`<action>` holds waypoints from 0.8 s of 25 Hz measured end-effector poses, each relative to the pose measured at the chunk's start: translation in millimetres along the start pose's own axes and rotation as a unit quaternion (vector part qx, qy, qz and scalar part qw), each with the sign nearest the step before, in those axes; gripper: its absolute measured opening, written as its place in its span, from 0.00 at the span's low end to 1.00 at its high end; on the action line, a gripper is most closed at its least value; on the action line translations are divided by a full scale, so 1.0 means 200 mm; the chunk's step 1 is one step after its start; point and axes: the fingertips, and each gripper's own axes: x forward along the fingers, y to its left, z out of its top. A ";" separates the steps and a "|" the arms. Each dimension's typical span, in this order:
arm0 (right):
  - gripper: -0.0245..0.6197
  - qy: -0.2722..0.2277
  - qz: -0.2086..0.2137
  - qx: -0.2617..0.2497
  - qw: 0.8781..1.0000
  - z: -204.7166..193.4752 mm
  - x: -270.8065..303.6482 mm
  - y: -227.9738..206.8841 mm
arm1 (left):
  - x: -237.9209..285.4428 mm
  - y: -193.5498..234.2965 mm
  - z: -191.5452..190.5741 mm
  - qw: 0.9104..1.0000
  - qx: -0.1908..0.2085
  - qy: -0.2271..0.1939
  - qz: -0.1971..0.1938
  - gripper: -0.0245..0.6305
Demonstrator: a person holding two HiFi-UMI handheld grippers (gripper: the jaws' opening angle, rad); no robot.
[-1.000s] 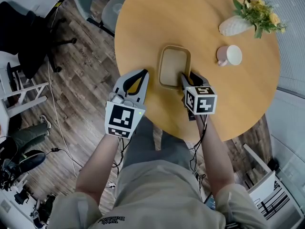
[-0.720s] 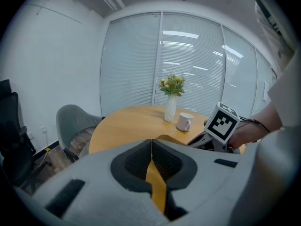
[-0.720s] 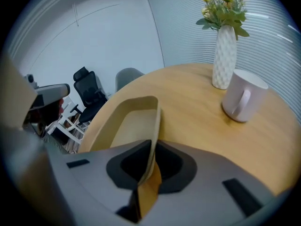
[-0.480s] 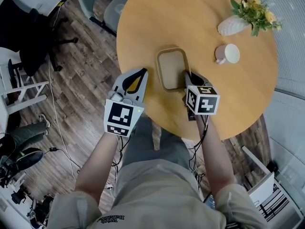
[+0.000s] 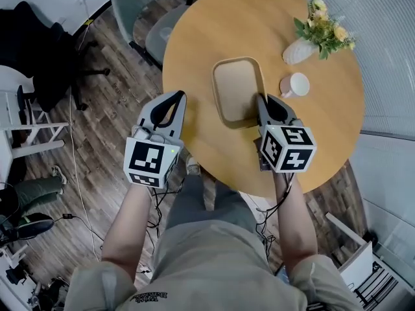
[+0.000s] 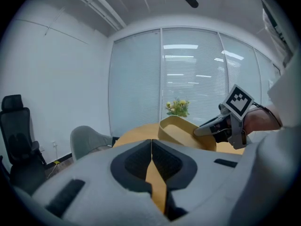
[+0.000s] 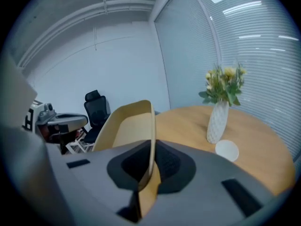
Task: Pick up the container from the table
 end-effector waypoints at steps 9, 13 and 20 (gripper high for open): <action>0.09 -0.129 0.026 -0.020 0.991 0.57 -0.37 0.16 | -0.18 -0.01 0.55 0.994 0.044 -0.097 0.007 0.07; 0.09 -0.183 0.026 -0.042 0.982 0.78 -0.56 0.21 | -0.28 -0.10 0.82 0.988 0.065 -0.143 0.004 0.07; 0.09 -0.274 0.023 -0.064 0.959 1.07 -0.92 0.28 | -0.47 -0.18 1.14 0.975 0.091 -0.201 0.008 0.07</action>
